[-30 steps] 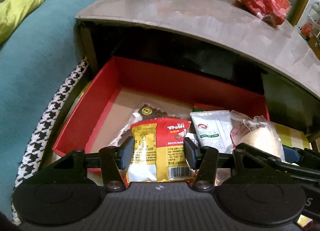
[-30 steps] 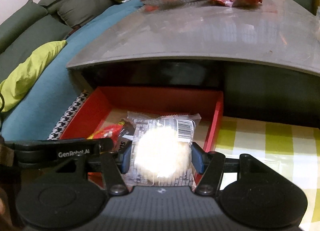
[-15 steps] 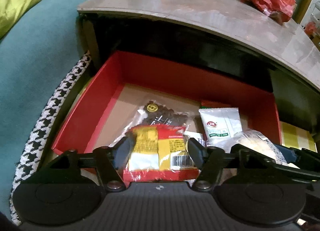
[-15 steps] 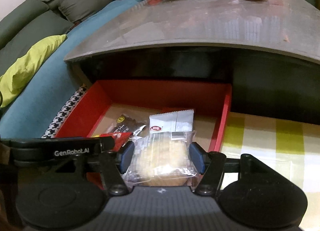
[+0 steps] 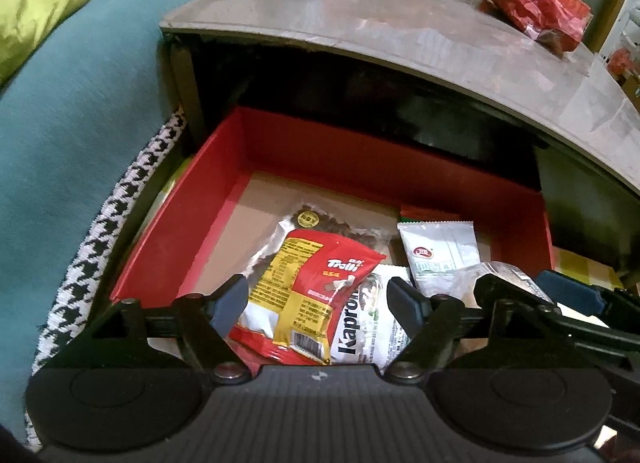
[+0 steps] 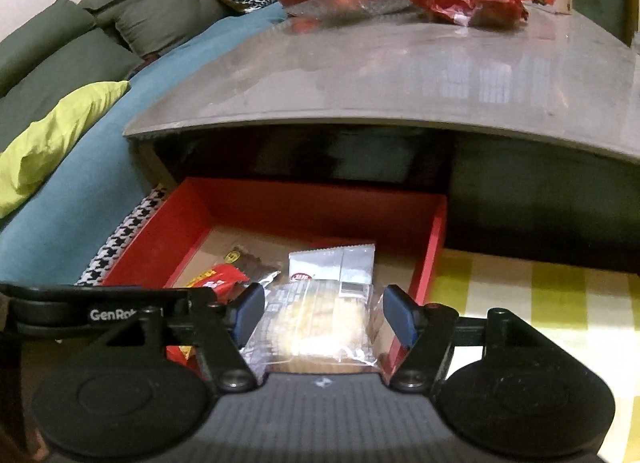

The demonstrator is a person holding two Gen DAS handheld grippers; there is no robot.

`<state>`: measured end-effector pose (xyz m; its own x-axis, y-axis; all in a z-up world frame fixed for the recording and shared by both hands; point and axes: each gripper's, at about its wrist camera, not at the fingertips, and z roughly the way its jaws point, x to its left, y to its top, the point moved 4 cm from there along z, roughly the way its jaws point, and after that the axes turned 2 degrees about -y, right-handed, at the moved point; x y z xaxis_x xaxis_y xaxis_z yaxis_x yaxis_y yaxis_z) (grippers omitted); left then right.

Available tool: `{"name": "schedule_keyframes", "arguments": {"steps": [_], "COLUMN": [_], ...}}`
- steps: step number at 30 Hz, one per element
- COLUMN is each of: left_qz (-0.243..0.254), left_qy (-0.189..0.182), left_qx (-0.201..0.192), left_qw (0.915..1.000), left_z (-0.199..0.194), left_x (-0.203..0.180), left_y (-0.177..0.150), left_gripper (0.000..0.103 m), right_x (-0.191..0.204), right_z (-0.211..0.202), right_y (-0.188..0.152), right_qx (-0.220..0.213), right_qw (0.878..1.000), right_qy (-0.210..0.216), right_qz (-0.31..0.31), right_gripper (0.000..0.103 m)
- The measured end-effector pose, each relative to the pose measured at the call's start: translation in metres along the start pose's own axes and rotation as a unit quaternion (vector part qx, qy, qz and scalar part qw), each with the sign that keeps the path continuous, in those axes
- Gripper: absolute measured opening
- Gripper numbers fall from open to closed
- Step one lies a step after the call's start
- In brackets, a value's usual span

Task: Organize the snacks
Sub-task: 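Carry the Trolli bag into the red box while the right tool carries the pastry packet, then grasp the yellow waffle packet with the left tool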

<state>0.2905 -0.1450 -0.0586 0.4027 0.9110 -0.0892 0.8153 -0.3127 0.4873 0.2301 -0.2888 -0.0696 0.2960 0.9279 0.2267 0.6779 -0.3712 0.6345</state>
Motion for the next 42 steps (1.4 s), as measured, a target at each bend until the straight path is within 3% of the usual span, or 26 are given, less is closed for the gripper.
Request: {"name": "schedule_keyframes", "arguments": {"steps": [11,23,32,35,39,42], "left_qz": [-0.009,-0.024,-0.007,-0.011,-0.04,-0.026], "left_qy": [-0.014,-0.028,-0.019,-0.021,-0.052,-0.057], "left_qx": [-0.004,-0.004,0.005,0.021,0.06,0.076], "left_qw": [0.9998,0.9993,0.9998,0.9995,0.996,0.9951], "left_z": [-0.009,-0.026,-0.045,-0.049,-0.048,-0.047], "left_x": [0.0,0.002,0.004,0.01,0.012,0.0], "left_y": [0.003,-0.003,-0.032,-0.047,-0.073,-0.088], "left_gripper": [0.086,0.087,0.089,0.089,0.089,0.089], "right_x": [-0.01,-0.011,-0.011,-0.01,-0.01,-0.013], "right_z": [-0.001,-0.019,-0.041,-0.046,-0.055,-0.064], "right_y": [0.005,0.012,0.005,0.002,-0.003,-0.011], "right_qx": [0.0,-0.023,-0.027,-0.025,-0.026,-0.023], "right_qw": [0.999,0.999,0.999,0.999,0.999,0.999], "right_qy": [0.025,0.025,0.031,0.035,0.036,0.034], "right_qz": [0.032,0.035,0.031,0.027,0.019,0.012], "right_gripper": [0.083,0.083,0.084,0.084,0.084,0.084]}}
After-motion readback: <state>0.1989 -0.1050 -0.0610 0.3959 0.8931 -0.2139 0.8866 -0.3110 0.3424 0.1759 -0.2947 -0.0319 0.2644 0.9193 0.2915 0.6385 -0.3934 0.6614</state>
